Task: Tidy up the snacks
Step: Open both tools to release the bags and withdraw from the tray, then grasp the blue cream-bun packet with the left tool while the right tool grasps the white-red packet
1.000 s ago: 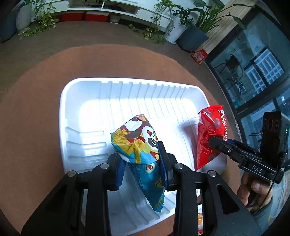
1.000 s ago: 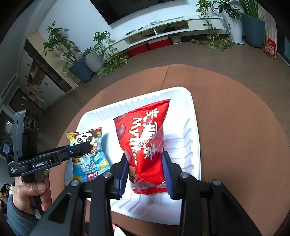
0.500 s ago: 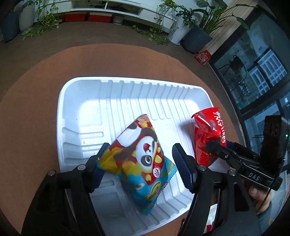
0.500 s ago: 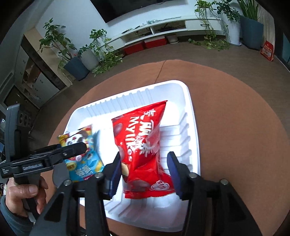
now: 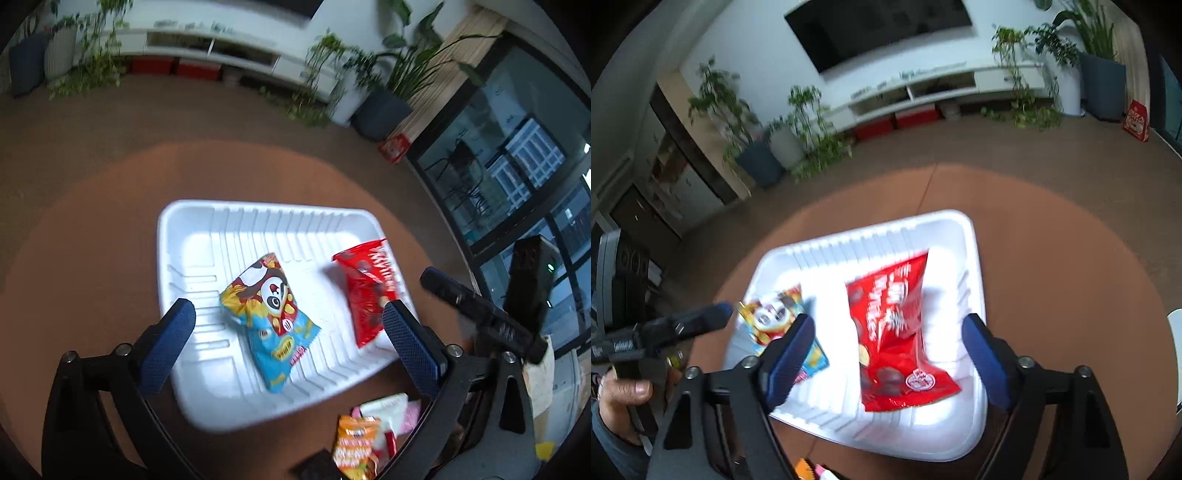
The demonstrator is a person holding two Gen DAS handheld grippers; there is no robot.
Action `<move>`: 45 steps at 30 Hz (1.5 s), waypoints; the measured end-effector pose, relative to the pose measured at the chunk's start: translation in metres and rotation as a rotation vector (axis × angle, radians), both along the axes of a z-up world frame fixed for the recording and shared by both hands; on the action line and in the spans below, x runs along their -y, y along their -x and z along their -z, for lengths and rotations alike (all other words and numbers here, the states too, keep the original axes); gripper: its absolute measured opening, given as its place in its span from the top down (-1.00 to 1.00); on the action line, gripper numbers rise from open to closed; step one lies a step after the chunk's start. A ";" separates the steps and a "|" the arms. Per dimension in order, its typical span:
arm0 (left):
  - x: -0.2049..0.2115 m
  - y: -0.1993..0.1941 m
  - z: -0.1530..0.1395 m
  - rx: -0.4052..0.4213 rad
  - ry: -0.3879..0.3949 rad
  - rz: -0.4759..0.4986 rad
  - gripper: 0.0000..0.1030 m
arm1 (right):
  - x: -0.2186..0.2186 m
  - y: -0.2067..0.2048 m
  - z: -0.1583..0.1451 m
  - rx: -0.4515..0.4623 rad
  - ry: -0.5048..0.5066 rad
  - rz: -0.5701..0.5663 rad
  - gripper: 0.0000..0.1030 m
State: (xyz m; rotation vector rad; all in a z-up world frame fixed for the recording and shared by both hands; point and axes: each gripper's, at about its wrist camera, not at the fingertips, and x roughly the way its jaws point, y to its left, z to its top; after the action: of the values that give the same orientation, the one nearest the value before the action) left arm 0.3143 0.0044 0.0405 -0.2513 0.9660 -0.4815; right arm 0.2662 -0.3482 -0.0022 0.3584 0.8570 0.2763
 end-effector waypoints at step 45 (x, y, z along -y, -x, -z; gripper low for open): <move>-0.033 0.220 0.058 -0.002 -0.482 -0.105 -0.90 | -0.044 0.197 0.032 -0.106 0.077 -0.110 -0.30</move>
State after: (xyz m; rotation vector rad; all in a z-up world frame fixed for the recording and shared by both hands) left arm 0.0946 0.0374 -0.0172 0.1320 1.0351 -0.1423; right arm 0.0689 -0.3043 -0.0338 0.2564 0.9911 0.3276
